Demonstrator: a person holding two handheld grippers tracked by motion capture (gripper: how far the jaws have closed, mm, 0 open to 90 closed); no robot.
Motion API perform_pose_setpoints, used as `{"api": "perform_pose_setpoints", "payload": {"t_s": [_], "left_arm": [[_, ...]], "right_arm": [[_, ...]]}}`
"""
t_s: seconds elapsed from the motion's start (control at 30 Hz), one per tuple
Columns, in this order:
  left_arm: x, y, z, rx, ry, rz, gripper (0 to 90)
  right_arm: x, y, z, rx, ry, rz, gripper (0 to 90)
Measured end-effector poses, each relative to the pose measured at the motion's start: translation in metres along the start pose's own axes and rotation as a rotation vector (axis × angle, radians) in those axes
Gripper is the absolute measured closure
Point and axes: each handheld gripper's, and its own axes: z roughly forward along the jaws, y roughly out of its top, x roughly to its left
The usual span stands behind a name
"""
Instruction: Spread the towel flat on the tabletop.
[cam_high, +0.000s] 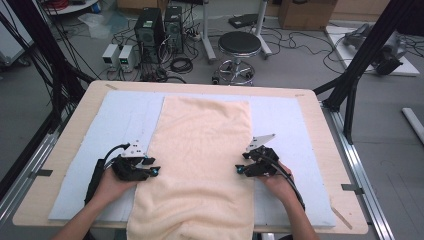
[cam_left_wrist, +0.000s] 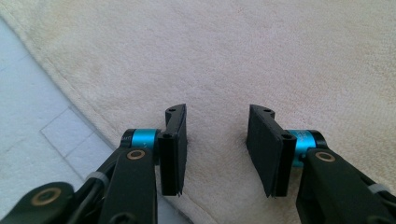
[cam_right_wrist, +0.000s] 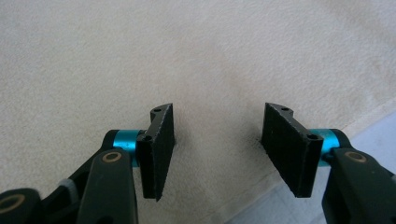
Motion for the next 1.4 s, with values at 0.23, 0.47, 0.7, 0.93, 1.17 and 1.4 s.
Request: {"api": "perform_pose_setpoints", "payload": {"t_s": [0.23,0.47,0.7,0.93,1.17,1.4], "left_arm": [[0.009,0.003,0.006,-0.016,0.033,-0.016,56.5],[0.024,0.006,0.014,-0.059,0.077,-0.082,58.3],[0.008,0.009,-0.002,-0.046,0.012,-0.029,54.4],[-0.035,0.003,-0.017,-0.069,-0.153,0.094,51.5],[-0.056,-0.015,-0.017,0.023,-0.209,0.175,50.0],[-0.064,-0.026,-0.031,0.033,-0.215,0.16,46.8]], "right_arm": [[-0.014,0.003,0.002,0.008,-0.01,-0.005,41.8],[-0.032,0.008,0.008,0.001,-0.011,0.034,42.5],[-0.018,0.016,-0.007,-0.042,-0.002,0.02,40.3],[0.039,0.013,-0.022,-0.05,0.125,-0.107,40.8],[0.069,-0.017,-0.016,0.008,0.153,-0.187,35.8],[0.079,-0.031,-0.024,-0.005,0.175,-0.214,33.3]]}}
